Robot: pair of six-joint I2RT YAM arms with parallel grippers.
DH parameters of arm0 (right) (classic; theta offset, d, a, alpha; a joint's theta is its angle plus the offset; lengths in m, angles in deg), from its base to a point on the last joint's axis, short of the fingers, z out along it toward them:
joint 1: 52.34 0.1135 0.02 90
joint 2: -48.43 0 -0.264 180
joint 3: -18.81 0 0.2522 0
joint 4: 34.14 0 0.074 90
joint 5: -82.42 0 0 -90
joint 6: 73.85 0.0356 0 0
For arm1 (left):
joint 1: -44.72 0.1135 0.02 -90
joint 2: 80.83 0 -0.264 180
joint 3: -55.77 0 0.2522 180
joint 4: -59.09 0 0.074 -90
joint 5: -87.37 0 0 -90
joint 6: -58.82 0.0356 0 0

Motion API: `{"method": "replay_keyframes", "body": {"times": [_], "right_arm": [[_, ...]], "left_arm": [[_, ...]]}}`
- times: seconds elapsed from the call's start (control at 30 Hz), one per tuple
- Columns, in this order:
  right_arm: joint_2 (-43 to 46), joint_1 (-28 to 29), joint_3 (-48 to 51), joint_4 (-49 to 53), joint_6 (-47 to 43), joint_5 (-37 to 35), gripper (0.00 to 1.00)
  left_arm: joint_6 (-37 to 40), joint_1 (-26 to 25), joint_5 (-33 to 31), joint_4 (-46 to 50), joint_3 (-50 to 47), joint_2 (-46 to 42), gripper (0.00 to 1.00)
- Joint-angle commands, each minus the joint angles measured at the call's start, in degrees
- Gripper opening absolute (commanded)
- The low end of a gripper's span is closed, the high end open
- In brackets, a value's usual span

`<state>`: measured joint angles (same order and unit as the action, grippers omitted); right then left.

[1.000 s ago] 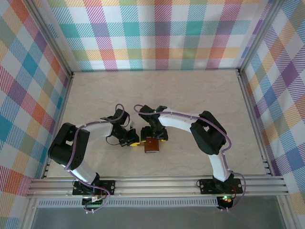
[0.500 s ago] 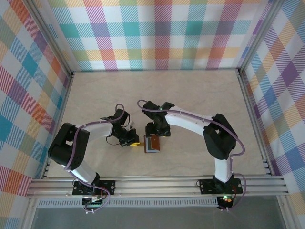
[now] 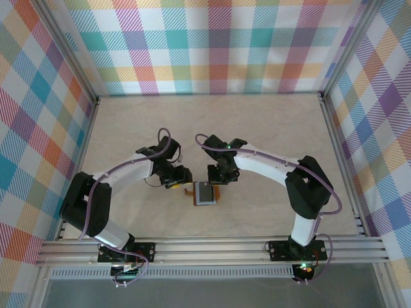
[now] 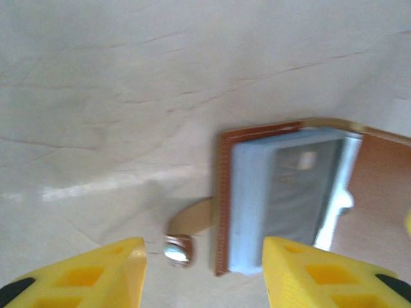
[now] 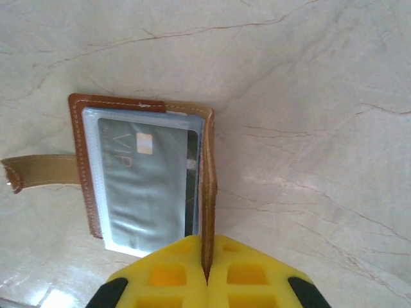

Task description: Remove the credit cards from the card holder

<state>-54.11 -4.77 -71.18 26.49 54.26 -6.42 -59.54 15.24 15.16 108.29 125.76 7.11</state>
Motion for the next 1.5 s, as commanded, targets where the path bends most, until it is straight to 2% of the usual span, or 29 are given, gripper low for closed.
{"method": "replay_keyframes", "body": {"times": [0.0,0.07,0.13,0.3,0.4,0.53,0.73,1.07,1.2,1.37,1.47], "right_arm": [[2.7,-0.5,1.7,-1.7,0.1,2.5,0.00],[3.4,-0.5,1.7,-1.5,0.6,2.4,0.00],[3.8,-0.5,2.0,-1.7,1.3,2.7,0.00],[5.9,-0.5,4.6,-5.1,4.4,4.9,0.00],[7.9,-0.5,7.6,-9.2,6.5,5.7,0.00],[8.2,-0.7,9.4,-11.8,7.7,7.7,0.00],[8.5,-1.8,12.4,-16.0,8.6,9.9,0.00],[9.9,-5.1,17.4,-17.5,7.5,8.7,0.00],[8.7,-6.5,18.7,-16.4,5.5,6.6,0.15],[6.3,-7.2,19.9,-15.8,3.9,4.8,0.20],[5.0,-7.1,20.1,-14.4,3.2,1.6,0.29]], "left_arm": [[-2.3,-3.8,-5.3,6.6,4.7,-1.9,0.51],[-3.8,-5.5,-4.1,5.7,5.9,-1.3,0.41],[-5.6,-6.7,-2.1,3.1,5.6,-0.1,0.36],[-9.3,-7.5,2.5,-5.6,1.7,3.5,0.32],[-8.4,-7.7,1.5,-7.0,0.5,5.0,0.28],[-5.7,-7.9,-1.3,-5.5,0.1,6.7,0.28],[-3.9,-7.8,2.0,-9.6,-3.3,8.2,0.31],[-1.5,-7.9,-2.7,-5.6,-4.4,9.2,0.26],[-1.4,-7.9,-2.8,-5.6,-3.8,10.4,0.26],[-1.3,-7.9,-2.7,-5.4,-3.3,11.1,0.25],[-1.3,-7.9,-2.5,-5.5,-3.3,11.4,0.25]]}}
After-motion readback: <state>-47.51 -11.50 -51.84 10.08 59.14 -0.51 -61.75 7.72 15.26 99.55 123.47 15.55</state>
